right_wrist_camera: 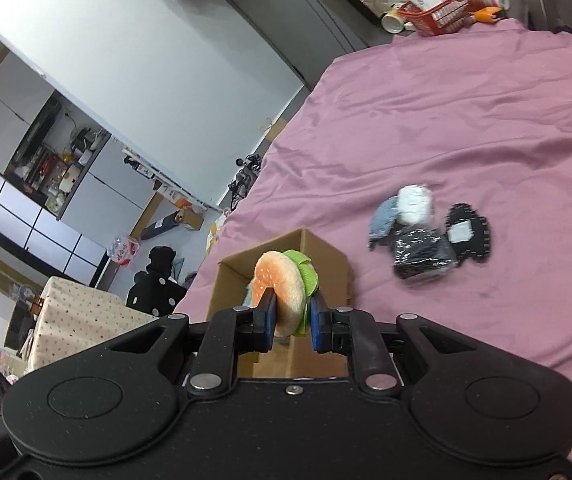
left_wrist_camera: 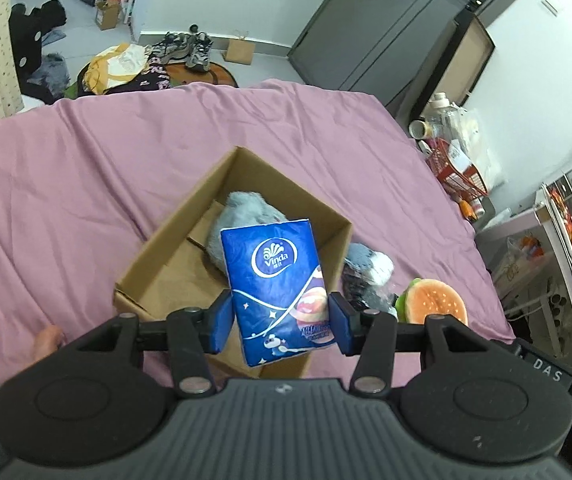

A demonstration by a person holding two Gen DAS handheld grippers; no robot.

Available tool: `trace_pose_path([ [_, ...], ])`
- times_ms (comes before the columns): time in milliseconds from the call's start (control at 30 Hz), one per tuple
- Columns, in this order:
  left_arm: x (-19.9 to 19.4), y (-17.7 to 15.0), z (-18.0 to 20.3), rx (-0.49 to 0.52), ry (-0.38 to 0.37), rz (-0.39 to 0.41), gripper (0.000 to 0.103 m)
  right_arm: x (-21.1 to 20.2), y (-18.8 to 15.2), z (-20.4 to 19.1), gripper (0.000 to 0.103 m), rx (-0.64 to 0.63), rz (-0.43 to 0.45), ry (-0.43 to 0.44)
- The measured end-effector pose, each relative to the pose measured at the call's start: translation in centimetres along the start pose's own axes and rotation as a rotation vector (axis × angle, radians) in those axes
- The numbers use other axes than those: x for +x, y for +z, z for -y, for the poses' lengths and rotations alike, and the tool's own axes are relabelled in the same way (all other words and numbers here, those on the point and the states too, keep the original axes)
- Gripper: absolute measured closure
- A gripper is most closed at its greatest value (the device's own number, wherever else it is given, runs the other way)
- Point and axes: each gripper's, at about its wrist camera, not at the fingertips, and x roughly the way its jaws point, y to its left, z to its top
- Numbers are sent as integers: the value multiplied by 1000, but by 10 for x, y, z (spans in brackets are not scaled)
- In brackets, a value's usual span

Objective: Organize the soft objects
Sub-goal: 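Carry the tissue pack with the left tool while the right tool carries the burger over the box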

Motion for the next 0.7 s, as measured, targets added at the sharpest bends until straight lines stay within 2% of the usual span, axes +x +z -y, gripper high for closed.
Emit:
trace_pose_path([
  [700,59,30,-40,-73,4,-78,53,64,11,-39,86,-43,-47,-90],
])
